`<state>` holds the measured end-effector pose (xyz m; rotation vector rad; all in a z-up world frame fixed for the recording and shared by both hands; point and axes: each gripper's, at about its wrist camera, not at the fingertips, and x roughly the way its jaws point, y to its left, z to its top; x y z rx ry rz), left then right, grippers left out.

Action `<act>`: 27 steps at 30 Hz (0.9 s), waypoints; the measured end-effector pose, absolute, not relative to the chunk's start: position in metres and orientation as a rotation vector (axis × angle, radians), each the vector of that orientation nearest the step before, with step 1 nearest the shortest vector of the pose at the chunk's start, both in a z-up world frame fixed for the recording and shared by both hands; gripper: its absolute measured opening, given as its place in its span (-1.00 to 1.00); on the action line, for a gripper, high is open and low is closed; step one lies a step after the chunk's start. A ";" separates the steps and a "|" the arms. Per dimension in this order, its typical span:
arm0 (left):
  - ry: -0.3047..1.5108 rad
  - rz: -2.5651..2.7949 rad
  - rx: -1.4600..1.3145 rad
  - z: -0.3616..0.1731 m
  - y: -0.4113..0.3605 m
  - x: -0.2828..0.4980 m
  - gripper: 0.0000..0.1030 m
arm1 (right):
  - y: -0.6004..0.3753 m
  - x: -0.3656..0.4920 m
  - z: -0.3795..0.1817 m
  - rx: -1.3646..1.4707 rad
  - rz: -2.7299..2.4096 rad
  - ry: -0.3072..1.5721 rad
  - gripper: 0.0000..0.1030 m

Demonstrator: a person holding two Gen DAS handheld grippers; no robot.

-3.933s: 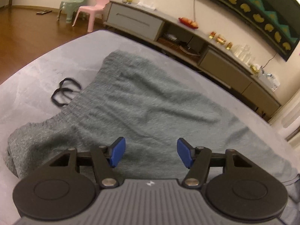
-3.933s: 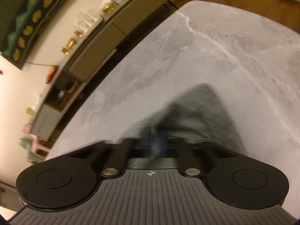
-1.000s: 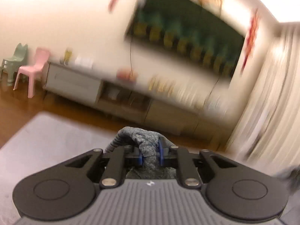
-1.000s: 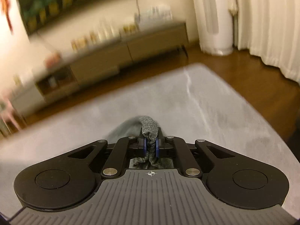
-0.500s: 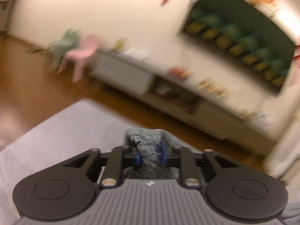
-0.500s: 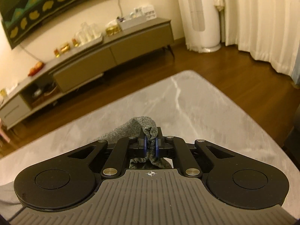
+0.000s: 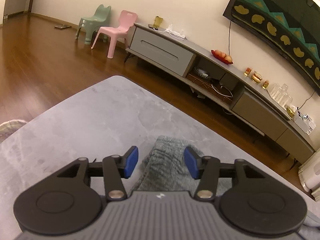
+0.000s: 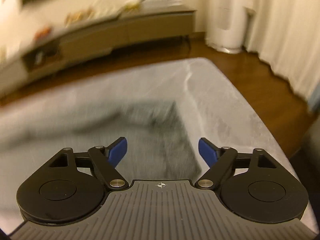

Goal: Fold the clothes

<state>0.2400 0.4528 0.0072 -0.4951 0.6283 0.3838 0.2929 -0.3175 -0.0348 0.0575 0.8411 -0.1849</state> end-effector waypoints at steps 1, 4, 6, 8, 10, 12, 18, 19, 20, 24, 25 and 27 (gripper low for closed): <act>0.633 0.381 -0.489 0.011 0.452 0.236 0.00 | -0.312 0.292 -0.040 0.009 -0.187 0.862 0.38; 0.636 0.377 -0.463 0.026 0.453 0.218 0.00 | -0.321 0.291 -0.053 -0.032 -0.282 0.903 -0.01; 0.622 0.380 -0.462 0.038 0.456 0.200 0.04 | -0.326 0.291 -0.051 -0.047 -0.360 0.907 -0.01; 0.600 0.382 -0.476 0.048 0.461 0.177 0.14 | -0.317 0.285 -0.041 -0.095 -0.350 0.876 0.05; 0.593 0.385 -0.484 0.053 0.465 0.154 0.17 | -0.307 0.277 -0.027 -0.117 -0.328 0.836 0.08; 0.610 0.379 -0.489 0.050 0.468 0.132 0.22 | -0.293 0.264 -0.006 -0.086 -0.276 0.789 0.15; 0.752 0.381 -0.430 0.014 0.460 0.086 0.23 | -0.201 0.194 0.029 -0.089 0.024 0.722 0.48; 0.770 0.406 -0.419 0.010 0.461 0.082 0.23 | -0.183 0.180 0.033 -0.097 0.081 0.713 0.48; 0.779 0.427 -0.421 0.008 0.463 0.077 0.23 | -0.166 0.166 0.036 -0.105 0.137 0.706 0.49; 0.751 0.429 -0.535 -0.003 0.479 0.058 0.30 | -0.109 0.108 0.026 -0.156 0.314 0.737 0.51; 0.740 0.416 -0.579 -0.008 0.483 0.054 0.30 | -0.095 0.094 0.023 -0.168 0.357 0.744 0.52; 0.717 0.364 -0.667 -0.021 0.491 0.051 0.30 | -0.080 0.070 0.017 -0.169 0.407 0.759 0.53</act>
